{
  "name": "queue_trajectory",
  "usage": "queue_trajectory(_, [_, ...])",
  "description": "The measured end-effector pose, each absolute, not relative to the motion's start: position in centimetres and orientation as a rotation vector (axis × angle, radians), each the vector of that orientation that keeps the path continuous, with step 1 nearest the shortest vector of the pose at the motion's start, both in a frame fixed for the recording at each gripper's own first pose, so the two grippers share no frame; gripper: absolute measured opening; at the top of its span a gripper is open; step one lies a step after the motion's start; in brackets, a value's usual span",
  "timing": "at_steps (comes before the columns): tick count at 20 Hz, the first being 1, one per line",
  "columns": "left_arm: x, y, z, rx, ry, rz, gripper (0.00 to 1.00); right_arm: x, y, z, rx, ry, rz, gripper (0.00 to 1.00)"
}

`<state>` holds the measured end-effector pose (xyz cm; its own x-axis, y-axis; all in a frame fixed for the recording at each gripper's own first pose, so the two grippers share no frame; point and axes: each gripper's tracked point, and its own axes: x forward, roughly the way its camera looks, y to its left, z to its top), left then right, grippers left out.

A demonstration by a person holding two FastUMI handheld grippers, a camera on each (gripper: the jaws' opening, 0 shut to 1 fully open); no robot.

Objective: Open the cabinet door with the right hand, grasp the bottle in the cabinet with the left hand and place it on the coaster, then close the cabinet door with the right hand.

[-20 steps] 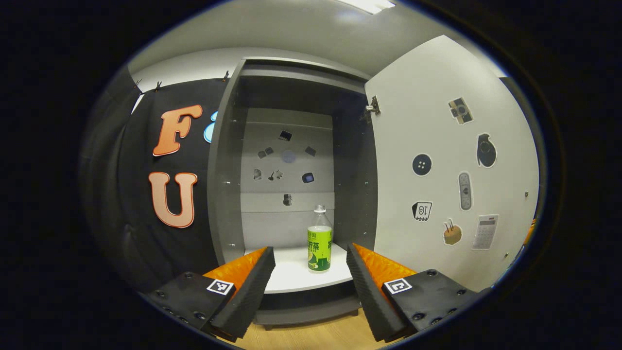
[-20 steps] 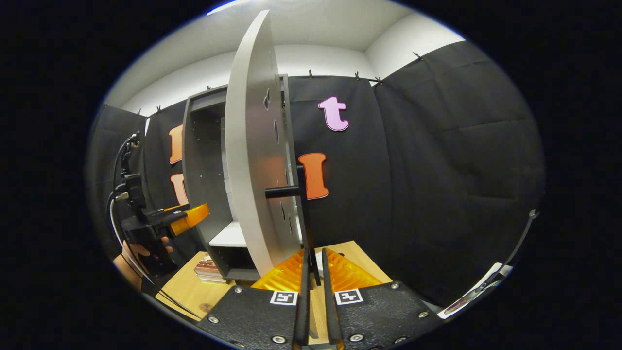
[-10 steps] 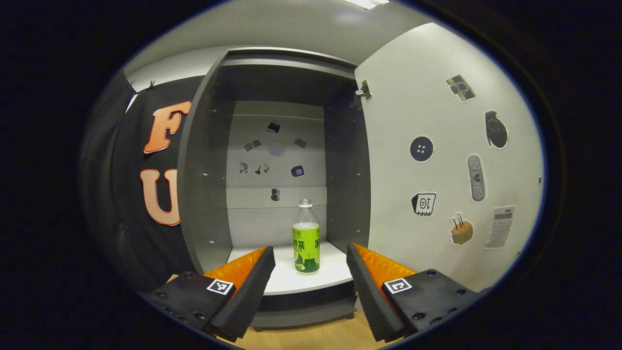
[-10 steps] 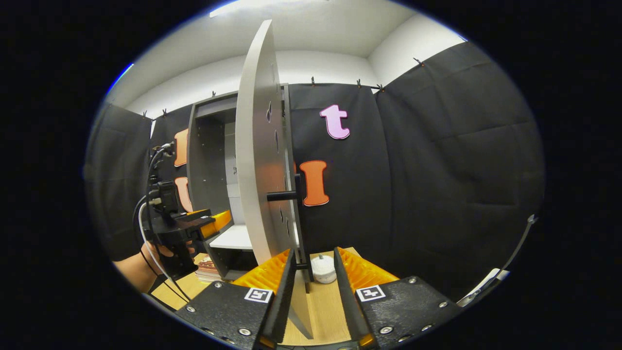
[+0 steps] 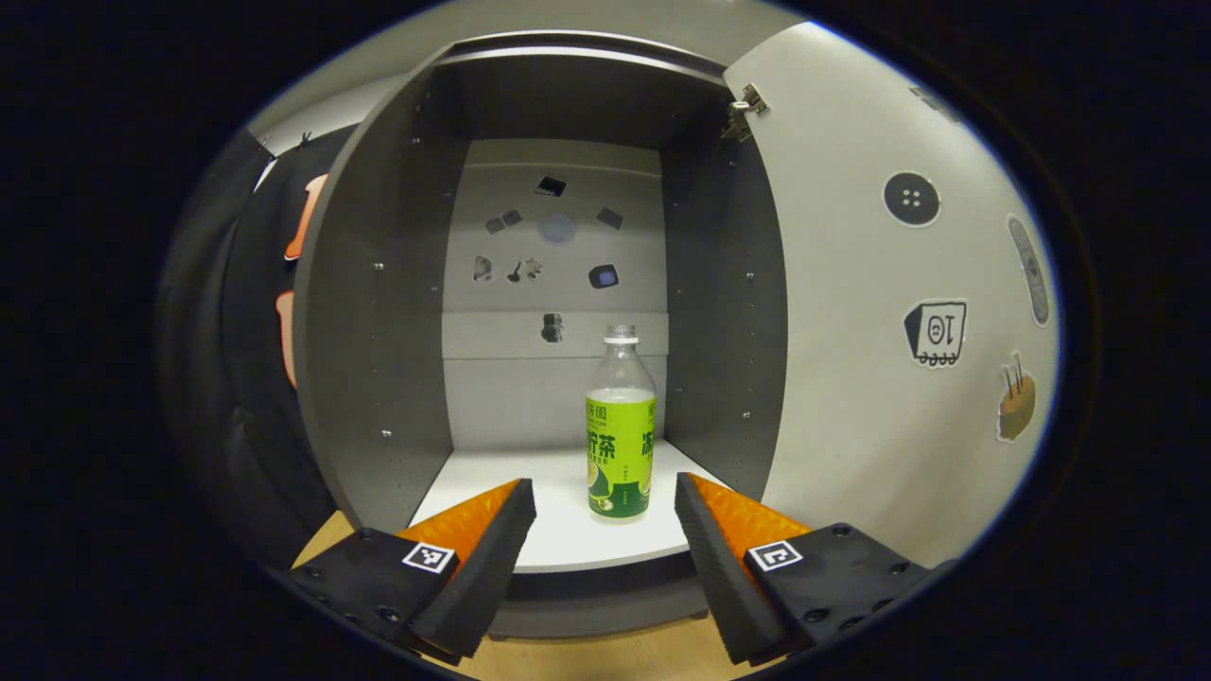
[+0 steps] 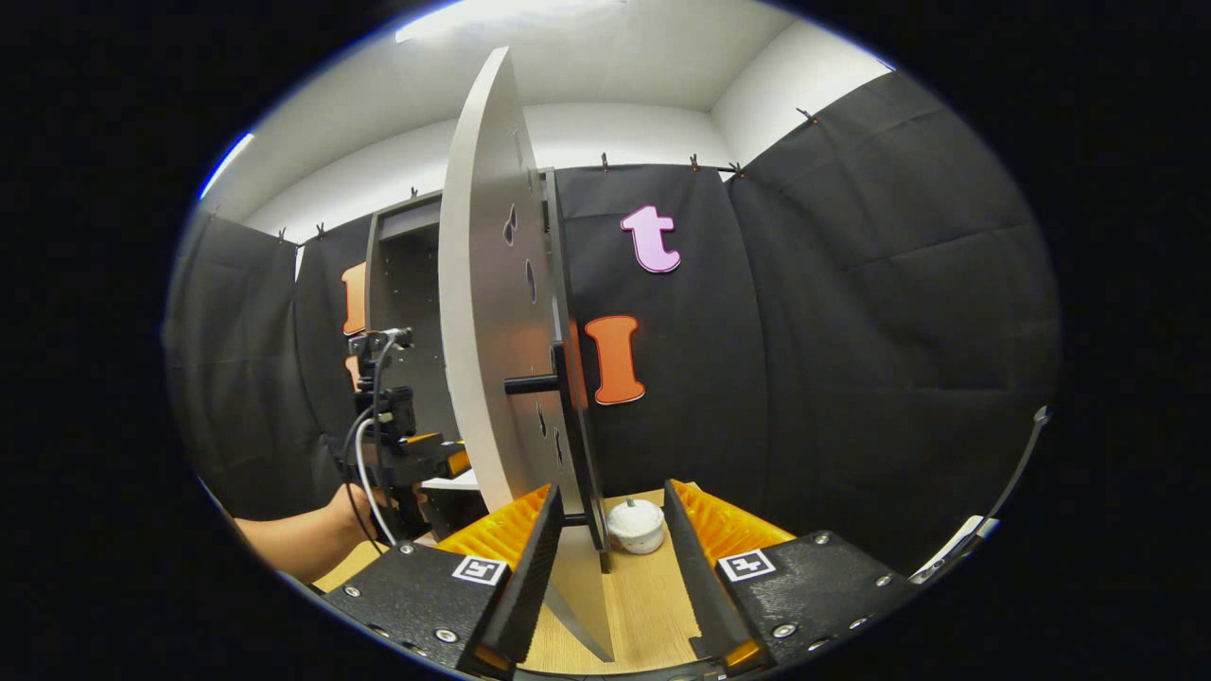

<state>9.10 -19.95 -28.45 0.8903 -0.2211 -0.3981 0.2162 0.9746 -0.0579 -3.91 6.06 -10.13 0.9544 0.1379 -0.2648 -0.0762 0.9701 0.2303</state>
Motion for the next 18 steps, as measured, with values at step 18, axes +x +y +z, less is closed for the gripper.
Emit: queue_trajectory(18, [21.3, -21.8, -34.3, 0.035, 0.422, -0.190, 0.99, -4.5, 5.5, -10.3, 0.246, 0.280, 0.069, 0.74])
